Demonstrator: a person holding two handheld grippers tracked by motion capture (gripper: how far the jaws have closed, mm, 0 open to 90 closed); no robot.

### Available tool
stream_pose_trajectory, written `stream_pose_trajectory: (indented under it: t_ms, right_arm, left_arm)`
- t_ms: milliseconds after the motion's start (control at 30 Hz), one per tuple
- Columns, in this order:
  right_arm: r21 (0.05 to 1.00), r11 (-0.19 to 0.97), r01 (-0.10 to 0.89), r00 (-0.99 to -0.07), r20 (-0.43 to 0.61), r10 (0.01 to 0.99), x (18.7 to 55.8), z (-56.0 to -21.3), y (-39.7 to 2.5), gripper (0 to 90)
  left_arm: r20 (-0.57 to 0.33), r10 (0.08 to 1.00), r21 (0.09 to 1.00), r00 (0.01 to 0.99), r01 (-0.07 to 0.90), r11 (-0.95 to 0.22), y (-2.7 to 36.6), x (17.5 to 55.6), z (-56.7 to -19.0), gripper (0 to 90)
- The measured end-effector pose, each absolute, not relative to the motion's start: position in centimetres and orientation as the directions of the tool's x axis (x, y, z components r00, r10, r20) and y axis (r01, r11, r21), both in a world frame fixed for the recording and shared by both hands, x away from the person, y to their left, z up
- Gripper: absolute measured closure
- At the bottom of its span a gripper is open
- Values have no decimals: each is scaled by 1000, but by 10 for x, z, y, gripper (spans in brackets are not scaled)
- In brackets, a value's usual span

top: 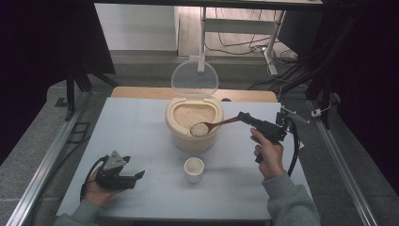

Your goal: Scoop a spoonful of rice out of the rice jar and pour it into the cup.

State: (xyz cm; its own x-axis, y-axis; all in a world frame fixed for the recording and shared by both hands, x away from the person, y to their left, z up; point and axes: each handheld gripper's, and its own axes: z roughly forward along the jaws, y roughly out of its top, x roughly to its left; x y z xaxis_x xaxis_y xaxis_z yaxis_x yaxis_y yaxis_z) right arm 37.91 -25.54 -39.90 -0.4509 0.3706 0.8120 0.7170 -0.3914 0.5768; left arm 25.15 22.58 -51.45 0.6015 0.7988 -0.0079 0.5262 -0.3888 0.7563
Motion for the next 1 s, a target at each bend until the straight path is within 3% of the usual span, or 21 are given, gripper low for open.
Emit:
stream_pose_trajectory:
  t_ms: [667,1000]
  right_arm:
    - [531,-317,785,-424,835,349,360,-430,-256,833]
    - [544,-281,790,-426,818,388,357,-441,-256,833]
  left_arm:
    - [-7,799,753,601,529,-392,226,252,-515,212]
    - [-5,799,752,602,529,-394,225,252,-515,212]
